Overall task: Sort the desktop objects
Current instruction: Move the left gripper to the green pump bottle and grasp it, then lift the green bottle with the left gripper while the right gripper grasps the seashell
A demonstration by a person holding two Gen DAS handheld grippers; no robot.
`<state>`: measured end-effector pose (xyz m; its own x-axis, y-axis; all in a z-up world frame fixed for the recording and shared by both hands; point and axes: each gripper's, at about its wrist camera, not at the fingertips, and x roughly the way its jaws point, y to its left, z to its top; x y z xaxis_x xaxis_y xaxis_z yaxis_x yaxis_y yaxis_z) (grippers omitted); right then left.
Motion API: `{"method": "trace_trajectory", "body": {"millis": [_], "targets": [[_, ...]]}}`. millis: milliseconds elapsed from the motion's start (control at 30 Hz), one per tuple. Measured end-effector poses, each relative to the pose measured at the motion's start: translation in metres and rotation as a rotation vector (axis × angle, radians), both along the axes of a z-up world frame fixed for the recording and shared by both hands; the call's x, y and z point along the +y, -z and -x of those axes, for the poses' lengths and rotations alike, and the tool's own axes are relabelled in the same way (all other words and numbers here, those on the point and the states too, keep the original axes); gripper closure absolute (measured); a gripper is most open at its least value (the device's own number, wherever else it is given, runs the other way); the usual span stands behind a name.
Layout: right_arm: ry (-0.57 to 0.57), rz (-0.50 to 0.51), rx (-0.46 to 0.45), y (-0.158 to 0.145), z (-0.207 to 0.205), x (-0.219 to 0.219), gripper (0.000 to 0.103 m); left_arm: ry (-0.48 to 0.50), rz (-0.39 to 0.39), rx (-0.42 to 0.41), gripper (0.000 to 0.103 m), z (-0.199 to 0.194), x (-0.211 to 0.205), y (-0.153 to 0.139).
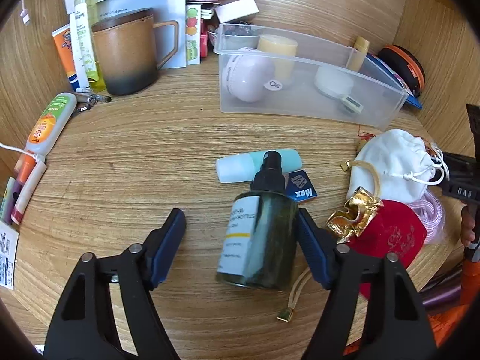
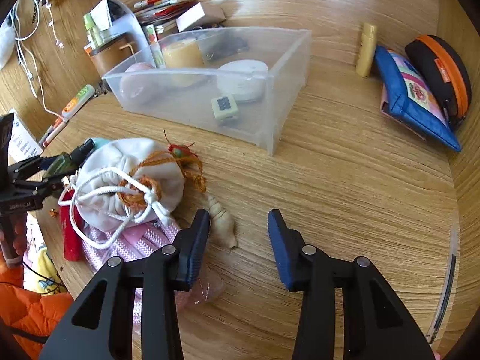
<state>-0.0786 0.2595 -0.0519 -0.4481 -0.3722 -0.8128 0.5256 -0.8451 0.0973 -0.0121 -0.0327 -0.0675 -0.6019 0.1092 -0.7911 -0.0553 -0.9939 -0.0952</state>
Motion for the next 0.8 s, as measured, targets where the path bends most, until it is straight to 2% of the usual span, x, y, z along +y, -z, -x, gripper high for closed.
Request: {"method": "trace_trajectory", "body": {"millis": [133, 300, 467, 800], "targets": [[-0.026, -0.027, 0.020, 0.003, -0.003, -0.008, 0.074, -0.011, 0.011, 0.011, 0.037, 0.000, 0.001, 0.000], [-0.033, -0.033, 0.037, 0.003, -0.002, -0.010, 0.087, -0.002, 0.040, 0.026, 0.051, 0.001, 0.003, 0.000], [-0.004, -0.028, 0.039, 0.002, -0.002, -0.004, 0.087, -0.017, 0.032, 0.030, 0.060, 0.005, -0.004, 0.000], [0.090, 0.031, 0.067, -0.019, 0.005, 0.027, 0.087, -0.056, -0.007, 0.054, 0.062, 0.004, -0.016, -0.010]]}}
